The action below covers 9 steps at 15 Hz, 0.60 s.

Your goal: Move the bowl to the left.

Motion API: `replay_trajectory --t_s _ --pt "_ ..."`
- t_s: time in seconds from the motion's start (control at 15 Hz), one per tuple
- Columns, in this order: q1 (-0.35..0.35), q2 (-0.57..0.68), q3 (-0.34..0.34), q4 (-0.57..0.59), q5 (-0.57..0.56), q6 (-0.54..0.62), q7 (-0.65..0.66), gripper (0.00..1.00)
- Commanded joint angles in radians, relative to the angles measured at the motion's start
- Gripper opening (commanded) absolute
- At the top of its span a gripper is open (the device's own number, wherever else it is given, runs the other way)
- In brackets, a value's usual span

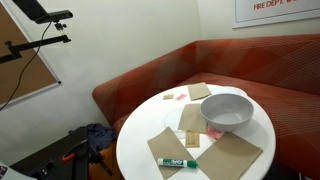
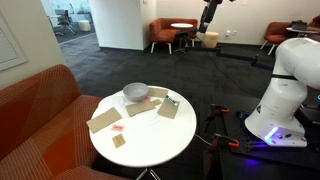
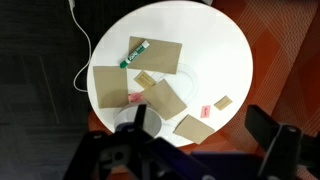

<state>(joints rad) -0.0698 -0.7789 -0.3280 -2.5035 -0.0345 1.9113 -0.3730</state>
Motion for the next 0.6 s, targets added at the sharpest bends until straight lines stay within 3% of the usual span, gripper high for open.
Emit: replay_trajectory --t_s 0.0,0.53 --pt "0.000 0.089 0.029 0.017 -0.029 0.111 -0.016 1.00" --pt "0.030 0.332 0.080 0.045 -0.078 0.369 -0.074 1.00"
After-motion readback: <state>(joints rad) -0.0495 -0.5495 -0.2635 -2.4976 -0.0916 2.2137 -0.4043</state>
